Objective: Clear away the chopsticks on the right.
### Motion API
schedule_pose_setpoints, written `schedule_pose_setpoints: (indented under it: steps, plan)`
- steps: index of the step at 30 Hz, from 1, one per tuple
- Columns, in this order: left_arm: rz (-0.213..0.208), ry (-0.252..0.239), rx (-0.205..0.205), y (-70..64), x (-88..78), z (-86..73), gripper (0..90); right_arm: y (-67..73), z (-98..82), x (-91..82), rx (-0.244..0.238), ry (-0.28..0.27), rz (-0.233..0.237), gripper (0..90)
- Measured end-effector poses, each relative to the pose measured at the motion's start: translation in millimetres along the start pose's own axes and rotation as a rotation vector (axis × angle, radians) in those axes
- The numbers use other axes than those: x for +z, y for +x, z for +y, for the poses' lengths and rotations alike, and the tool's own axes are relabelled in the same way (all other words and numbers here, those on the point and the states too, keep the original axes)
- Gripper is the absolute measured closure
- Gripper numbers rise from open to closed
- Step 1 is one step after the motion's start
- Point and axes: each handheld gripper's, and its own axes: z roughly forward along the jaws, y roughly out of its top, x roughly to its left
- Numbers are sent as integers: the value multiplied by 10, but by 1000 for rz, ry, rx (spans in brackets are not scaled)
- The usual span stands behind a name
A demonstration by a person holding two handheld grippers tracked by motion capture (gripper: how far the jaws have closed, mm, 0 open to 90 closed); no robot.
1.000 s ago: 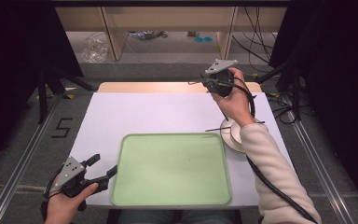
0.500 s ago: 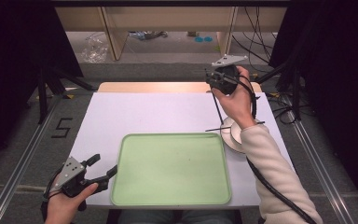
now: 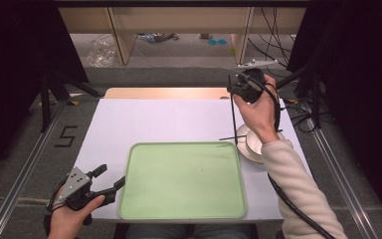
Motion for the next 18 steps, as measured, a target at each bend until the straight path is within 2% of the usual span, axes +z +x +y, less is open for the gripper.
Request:
schedule_pose_setpoints:
  steps: [2, 4, 5, 9, 11, 13, 16, 17, 18]
  plan:
    - [0, 1, 0, 0, 1, 0, 216, -13, -28, -20, 36, 19, 6, 880]
    - [0, 0, 0, -1, 1, 0, 215, -23, -53, -46, 92, 54, 15, 880]
    - [0, 0, 0, -1, 2, 0, 216, -14, -94, -64, 145, 80, 14, 880]
    - [1, 2, 1, 2, -1, 0, 216, -29, -156, -63, 174, 115, 14, 880]
    - [1, 1, 0, 1, 1, -1, 216, -28, -199, -68, 221, 164, 24, 880]
    - [1, 1, 0, 0, 1, 0, 216, -49, -264, -42, 214, 191, 28, 880]
    - [0, 0, 0, -2, 3, 0, 216, -44, -399, 30, 246, 289, 37, 880]
    - [0, 0, 0, -2, 3, 0, 216, -44, -399, 30, 246, 289, 37, 880]
    - [0, 1, 1, -3, 2, 0, 216, -24, -453, 60, 296, 354, 35, 880]
